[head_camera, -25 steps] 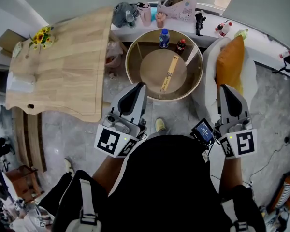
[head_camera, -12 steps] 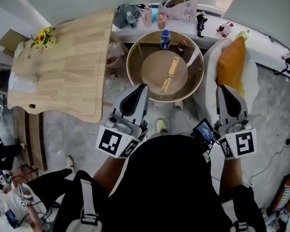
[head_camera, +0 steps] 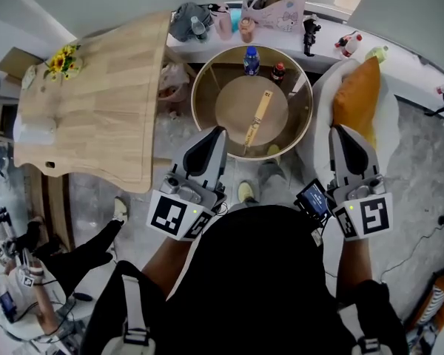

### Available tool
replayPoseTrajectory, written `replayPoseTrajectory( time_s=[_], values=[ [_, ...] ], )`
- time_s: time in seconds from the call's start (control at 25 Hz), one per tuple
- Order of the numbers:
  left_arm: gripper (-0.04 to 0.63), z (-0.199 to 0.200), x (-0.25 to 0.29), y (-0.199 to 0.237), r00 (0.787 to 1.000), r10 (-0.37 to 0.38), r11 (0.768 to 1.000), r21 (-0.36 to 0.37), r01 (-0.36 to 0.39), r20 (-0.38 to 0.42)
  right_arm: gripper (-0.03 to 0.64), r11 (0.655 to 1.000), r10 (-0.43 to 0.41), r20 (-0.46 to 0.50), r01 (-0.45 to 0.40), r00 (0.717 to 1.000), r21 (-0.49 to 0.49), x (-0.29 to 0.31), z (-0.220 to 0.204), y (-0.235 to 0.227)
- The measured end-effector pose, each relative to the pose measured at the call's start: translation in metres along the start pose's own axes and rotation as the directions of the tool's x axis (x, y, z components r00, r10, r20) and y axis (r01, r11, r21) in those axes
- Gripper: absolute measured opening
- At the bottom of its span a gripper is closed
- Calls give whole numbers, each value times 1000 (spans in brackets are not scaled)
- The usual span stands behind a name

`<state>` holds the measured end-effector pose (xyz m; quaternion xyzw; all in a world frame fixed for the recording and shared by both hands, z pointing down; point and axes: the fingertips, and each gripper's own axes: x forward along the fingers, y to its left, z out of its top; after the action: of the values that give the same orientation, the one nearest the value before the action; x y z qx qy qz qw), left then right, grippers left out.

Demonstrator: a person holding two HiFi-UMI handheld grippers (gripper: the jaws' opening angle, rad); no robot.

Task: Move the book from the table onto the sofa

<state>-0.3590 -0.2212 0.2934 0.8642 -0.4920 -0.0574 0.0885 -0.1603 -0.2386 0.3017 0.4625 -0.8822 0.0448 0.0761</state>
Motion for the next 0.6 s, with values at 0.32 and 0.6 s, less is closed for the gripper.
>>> replayPoseTrajectory(
  time_s=[0.32, 0.6],
  values=[
    [14, -23, 52, 10, 998, 11, 1000, -17, -12, -56, 9, 999, 28, -17, -28, 999, 40, 36, -7, -41],
    [81, -75, 87, 29, 982, 4, 999, -52, -14, -187, 9, 997, 59, -62, -55, 996, 59, 67, -23, -64]
  ],
)
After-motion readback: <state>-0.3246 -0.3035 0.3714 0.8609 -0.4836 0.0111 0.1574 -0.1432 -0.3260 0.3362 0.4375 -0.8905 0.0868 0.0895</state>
